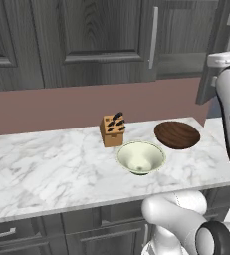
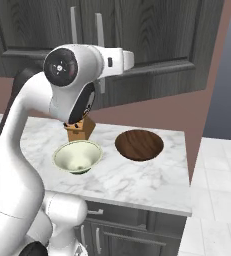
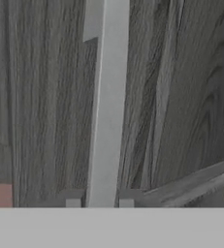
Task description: Open the cabinet. Pick the bowls from the counter and place them in the cabinet. Then close the cabinet.
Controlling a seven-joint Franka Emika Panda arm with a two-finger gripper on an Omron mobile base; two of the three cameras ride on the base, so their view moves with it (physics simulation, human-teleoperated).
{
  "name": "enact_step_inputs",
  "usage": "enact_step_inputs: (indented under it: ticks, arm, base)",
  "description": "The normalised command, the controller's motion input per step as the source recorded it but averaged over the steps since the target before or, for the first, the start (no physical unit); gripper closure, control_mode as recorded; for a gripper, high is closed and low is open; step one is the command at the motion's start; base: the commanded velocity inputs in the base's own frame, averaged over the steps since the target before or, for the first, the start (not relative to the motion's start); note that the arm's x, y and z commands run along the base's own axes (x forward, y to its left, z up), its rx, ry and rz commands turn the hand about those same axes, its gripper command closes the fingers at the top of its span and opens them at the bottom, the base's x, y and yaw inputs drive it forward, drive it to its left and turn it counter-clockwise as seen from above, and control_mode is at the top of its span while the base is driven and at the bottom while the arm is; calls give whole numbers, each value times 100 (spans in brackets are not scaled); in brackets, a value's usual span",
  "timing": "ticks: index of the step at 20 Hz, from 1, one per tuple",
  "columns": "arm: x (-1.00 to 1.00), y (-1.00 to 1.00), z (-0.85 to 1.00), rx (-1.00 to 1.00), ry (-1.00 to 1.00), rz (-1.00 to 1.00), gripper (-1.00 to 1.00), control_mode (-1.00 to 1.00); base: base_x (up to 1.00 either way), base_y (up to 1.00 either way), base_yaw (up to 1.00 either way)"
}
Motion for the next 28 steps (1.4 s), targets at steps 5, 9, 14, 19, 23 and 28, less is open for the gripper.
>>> enact_step_inputs:
  ticks: [5, 9, 14, 19, 23, 28]
  arm:
    - [-12, -9, 0, 0, 1, 3, -100, -100]
    - [-90, -32, 0, 0, -20, 0, -100, -100]
    - [-94, 2, 0, -1, -25, 0, -100, -100]
    - [-59, 52, 8, -21, -4, 0, -100, -100]
    - [-35, 73, 2, -47, 2, -2, -100, -100]
    - [-8, 70, 0, -54, 10, -10, -100, -100]
  base:
    - [0, 0, 0]
    - [0, 0, 0]
    - [0, 0, 0]
    - [0, 0, 0]
    - [0, 0, 0]
    - [0, 0, 0]
